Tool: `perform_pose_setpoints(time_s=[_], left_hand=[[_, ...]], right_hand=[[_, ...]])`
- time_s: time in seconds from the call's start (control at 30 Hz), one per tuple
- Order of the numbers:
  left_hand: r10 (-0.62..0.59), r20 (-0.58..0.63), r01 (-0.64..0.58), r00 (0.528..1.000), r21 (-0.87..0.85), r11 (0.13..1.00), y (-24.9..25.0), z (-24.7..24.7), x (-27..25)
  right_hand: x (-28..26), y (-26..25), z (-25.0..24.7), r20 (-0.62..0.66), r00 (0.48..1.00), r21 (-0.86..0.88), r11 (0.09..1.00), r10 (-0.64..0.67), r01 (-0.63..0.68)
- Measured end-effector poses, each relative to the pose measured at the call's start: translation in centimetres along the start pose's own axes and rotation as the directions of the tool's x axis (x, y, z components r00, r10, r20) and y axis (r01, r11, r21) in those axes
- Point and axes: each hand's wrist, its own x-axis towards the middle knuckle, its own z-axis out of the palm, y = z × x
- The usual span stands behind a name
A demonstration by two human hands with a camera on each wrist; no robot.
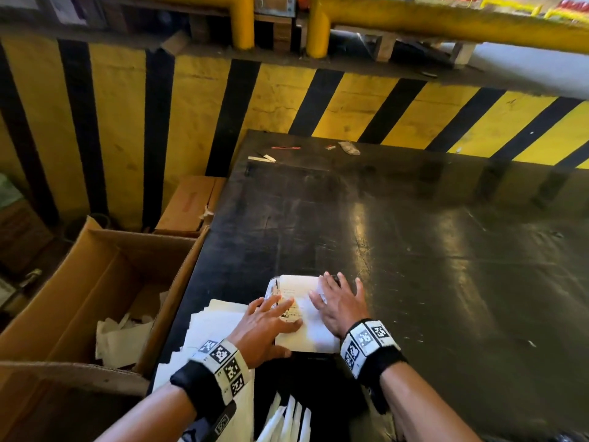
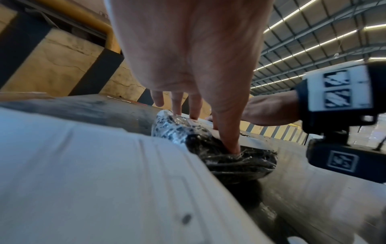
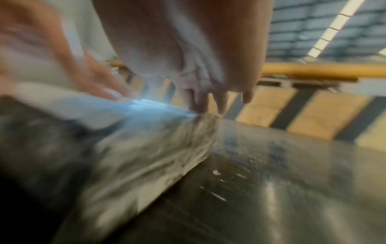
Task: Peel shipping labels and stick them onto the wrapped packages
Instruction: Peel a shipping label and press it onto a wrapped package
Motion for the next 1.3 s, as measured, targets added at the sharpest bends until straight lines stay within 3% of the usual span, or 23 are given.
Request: perform_pose_setpoints(time_s=[0.17,0.4,0.53,0.73,0.93,1.1,1.3], left_hand=[[-0.008,-0.011,0.008,1.000,-0.026,1.000,0.0,0.2,0.0],[-0.058,-0.031,0.057,0.998,-0.028,0.998,-0.9,-0.3,-1.0],[-0.081,-0.012,0.080,0.997,-0.025,0.996,-0.7,0.1,-0.9],[-0.090,-0.027,0.089,0.996,-0.047,0.995,-0.6,0.2,-1.1],[-0.089,-0.025,0.088,0.996,-0.049,0.995,-0.6,0.4,-1.1],[-0.093,-0.021,0.092,0.995,-0.037,0.995,-0.5,0.2,-1.1],[-0.089,-0.038,0.087,0.995,-0.052,0.995,-0.7,0.5,-1.0]], right_hand=[[1.8,0.1,-2.4,0.115,0.993,0.077,0.997,0.018,-0.027],[-1.4,-1.6,-2.0,0.110,0.980,-0.096,0.980,-0.166,0.177],[0.3,-1.8,-1.8,0.097,0.987,-0.120,0.983,-0.127,0.138],[2.4,-2.5,-2.9,0.176,0.982,-0.076,0.994,-0.069,0.084],[0.5,-3.4,-2.4,0.177,0.958,-0.184,0.948,-0.228,0.260],[1.7,-4.3,-2.2,0.136,0.964,-0.208,0.945,-0.228,0.253],[3.0,-4.7,-3.6,0.182,0.967,-0.100,0.975,-0.177,0.197]])
